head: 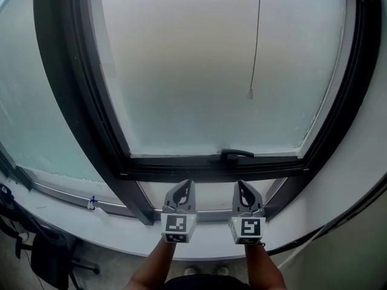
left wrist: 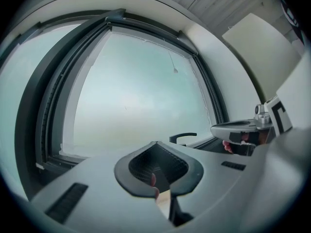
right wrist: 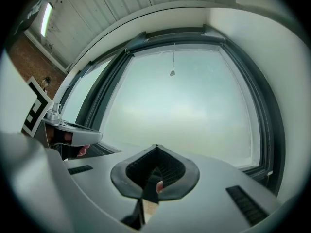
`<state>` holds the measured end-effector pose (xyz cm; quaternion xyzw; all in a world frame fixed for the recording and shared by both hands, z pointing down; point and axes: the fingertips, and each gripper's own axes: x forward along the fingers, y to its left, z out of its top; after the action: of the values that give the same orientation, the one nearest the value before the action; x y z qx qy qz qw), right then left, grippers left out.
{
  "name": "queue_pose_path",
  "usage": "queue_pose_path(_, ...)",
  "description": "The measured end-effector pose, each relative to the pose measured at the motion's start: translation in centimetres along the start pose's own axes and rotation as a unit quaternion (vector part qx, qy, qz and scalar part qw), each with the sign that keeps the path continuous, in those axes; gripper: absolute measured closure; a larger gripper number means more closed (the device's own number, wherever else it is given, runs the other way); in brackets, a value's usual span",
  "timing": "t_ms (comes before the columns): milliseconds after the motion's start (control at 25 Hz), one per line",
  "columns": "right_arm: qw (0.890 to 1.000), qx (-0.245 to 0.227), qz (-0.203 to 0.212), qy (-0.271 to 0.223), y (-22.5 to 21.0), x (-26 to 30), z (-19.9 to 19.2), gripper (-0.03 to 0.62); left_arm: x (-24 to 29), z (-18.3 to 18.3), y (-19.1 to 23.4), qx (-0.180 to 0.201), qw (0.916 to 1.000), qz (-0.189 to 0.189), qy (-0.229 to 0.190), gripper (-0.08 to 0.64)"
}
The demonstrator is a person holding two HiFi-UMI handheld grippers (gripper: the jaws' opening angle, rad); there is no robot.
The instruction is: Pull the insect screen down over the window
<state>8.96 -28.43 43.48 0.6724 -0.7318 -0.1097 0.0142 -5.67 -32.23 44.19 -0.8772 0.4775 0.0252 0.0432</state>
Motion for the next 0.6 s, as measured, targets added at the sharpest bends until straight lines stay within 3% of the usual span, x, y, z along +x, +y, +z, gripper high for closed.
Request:
queue_pose_path(320, 0.995, -0.042, -0.001, -0.095, -2.9, 3.1, 7.2, 0.589, 3.6, 5.8, 1.0, 0.026, 0.9979, 0.015, -0.058, 0.560)
queue_pose_path(480, 0.989, -0.065, -0.006, -0.134, -4.5, 4.3, 11.1, 0.589, 5.3, 9.4, 1.7, 0.070, 0.9935, 0.020, -0.088, 0.560)
queue_pose_path(600, 0.977, -0.116, -0.009, -0.178, -5.7, 5.0, 14.6, 0.589, 6.1, 12.3, 2.2, 0.106, 0.9882, 0.025, -0.108, 0.560)
